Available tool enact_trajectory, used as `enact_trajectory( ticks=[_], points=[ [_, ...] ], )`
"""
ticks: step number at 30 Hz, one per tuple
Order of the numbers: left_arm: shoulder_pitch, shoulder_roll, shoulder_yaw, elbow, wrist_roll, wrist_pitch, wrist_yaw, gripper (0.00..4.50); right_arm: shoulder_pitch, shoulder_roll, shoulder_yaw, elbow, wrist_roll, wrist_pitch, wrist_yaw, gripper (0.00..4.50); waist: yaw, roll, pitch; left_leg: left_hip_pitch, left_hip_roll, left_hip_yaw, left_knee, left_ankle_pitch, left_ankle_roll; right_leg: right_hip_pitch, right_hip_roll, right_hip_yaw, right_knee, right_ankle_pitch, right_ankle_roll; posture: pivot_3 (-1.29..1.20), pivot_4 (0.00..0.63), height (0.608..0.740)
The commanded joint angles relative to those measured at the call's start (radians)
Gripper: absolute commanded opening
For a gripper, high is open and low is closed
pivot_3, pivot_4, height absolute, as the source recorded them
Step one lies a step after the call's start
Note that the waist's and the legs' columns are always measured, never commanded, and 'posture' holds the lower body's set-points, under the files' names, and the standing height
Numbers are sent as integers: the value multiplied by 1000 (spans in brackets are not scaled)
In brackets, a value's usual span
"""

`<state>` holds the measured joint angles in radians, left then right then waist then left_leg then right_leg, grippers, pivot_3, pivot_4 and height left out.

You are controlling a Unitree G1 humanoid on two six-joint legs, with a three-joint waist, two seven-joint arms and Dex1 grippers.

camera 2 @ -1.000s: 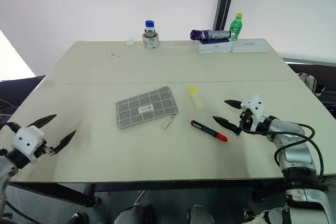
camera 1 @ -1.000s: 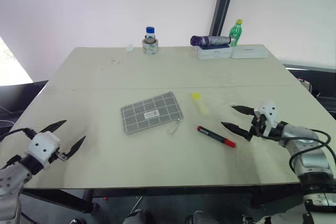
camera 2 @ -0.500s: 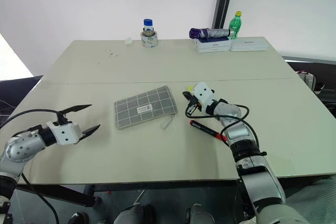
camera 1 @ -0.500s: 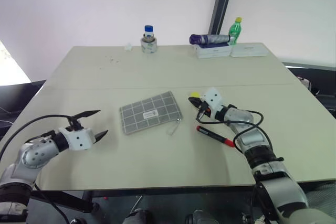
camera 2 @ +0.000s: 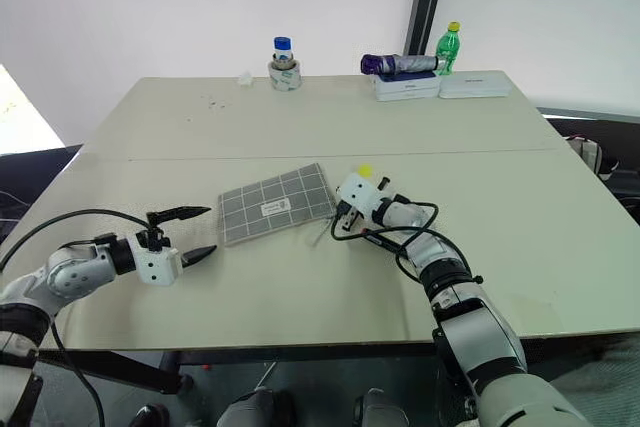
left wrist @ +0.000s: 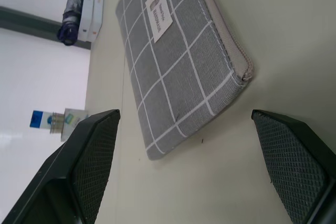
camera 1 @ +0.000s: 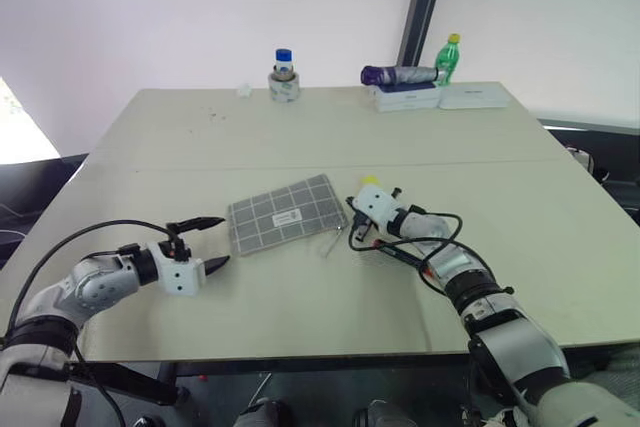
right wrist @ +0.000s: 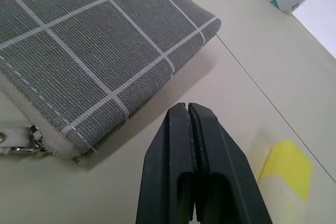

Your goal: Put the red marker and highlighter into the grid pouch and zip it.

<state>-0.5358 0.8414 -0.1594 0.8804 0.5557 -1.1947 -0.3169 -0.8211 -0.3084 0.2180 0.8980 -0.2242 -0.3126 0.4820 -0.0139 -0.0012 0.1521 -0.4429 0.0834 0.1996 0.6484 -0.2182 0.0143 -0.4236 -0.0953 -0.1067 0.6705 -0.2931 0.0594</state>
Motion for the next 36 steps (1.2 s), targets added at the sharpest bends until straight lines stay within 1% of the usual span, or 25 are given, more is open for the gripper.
enact_trajectory(
  ticks=[1, 6, 15, 19, 21, 22, 24, 25, 28, 29, 30, 32, 34, 35, 36],
  points=[
    [-23, -11, -75, 55, 80, -3, 47, 4250, -50, 4, 10, 13, -25, -33, -25, 59, 1, 0, 0, 0, 0, 0, 0, 0, 0, 0, 0, 0, 0, 0, 0, 0, 150, 740],
    [-68, -30, -144, 99, 149, -3, 127, 4250, -73, 11, 24, 55, -52, -57, -49, 59, 1, 1, -1, 0, 0, 0, 0, 0, 0, 0, 0, 0, 1, 0, 0, 0, 150, 740],
    [-142, -81, -240, 150, 221, 1, 214, 4250, -74, 12, 26, 62, -49, -72, -49, 59, 4, 2, -1, 1, 0, 0, 1, 0, 0, 1, -1, 0, 2, 0, 0, 0, 150, 740],
    [-168, -108, -262, 182, 193, -10, 186, 4250, -74, 11, 26, 60, -49, -73, -50, 59, 4, 2, -1, 1, 0, 0, 2, 0, 0, 1, -1, 0, 3, 0, 0, 0, 150, 740],
    [-175, -113, -266, 189, 183, -22, 172, 3699, -73, 11, 26, 57, -48, -73, -48, 0, 4, 2, -1, 1, 0, 0, 2, 0, 0, 1, -1, 0, 3, 0, 0, 0, 150, 740],
    [-176, -116, -268, 193, 179, -23, 166, 3297, -72, 11, 25, 55, -48, -73, -47, 0, 4, 2, -1, 1, 0, 0, 2, 0, 0, 1, -1, 0, 3, 0, 0, 0, 150, 740],
    [-178, -119, -272, 199, 171, -22, 160, 2293, -70, 9, 25, 53, -47, -74, -46, 0, 3, 2, -1, 1, -1, 0, 2, 0, 0, 1, -1, 0, 3, 0, 0, 0, 150, 740],
    [-178, -119, -274, 200, 168, -23, 161, 1689, -69, 8, 25, 51, -47, -74, -45, 0, 3, 2, -1, 1, -1, 0, 2, 0, 0, 1, -1, 0, 3, 0, 1, 0, 150, 740],
    [-171, -121, -266, 205, 128, -32, 129, 126, -67, -1, 18, 39, -39, -75, -38, 0, 1, 6, -4, 1, -1, 0, 2, 0, 0, 1, -1, 0, 3, 0, 1, 0, 150, 740],
    [-169, -121, -264, 207, 114, -33, 115, 56, -64, -2, 8, 29, -21, -78, -21, 0, 0, 7, -4, 1, -1, 0, 2, 0, 0, 1, -1, 0, 3, -1, 1, 0, 150, 740],
    [-165, -121, -259, 206, 97, -32, 106, 56, -53, 2, -11, 2, 32, -71, 51, 0, 0, 7, -4, 2, -1, 0, 1, 0, 0, 1, -1, 1, 3, -1, 1, 0, 150, 740],
    [-156, -119, -249, 197, 63, -32, 88, 56, -37, -3, -34, -42, 80, -57, 105, 0, -3, 7, -4, 2, -1, 0, 1, 0, 0, 1, -1, 1, 3, -1, 1, 0, 150, 740],
    [-135, -117, -226, 185, -3, -27, 60, 0, -18, -19, -53, -97, 127, -31, 172, 545, -4, 7, -4, 2, -1, 0, 2, 0, 0, 1, -1, 1, 4, -1, 2, 0, 150, 740],
    [-122, -115, -214, 175, -31, -20, 52, 0, -9, -26, -72, -127, 154, -4, 192, 873, -5, 7, -4, 2, 0, 0, 2, 0, 0, 1, -1, 1, 4, -1, 2, 0, 150, 740],
    [-103, -113, -200, 161, -66, -12, 42, 0, 3, -33, -92, -165, 183, 22, 206, 1311, -5, 7, -4, 2, 0, 0, 2, 0, 0, 1, -1, 1, 4, -1, 2, 0, 150, 740]
  ],
)
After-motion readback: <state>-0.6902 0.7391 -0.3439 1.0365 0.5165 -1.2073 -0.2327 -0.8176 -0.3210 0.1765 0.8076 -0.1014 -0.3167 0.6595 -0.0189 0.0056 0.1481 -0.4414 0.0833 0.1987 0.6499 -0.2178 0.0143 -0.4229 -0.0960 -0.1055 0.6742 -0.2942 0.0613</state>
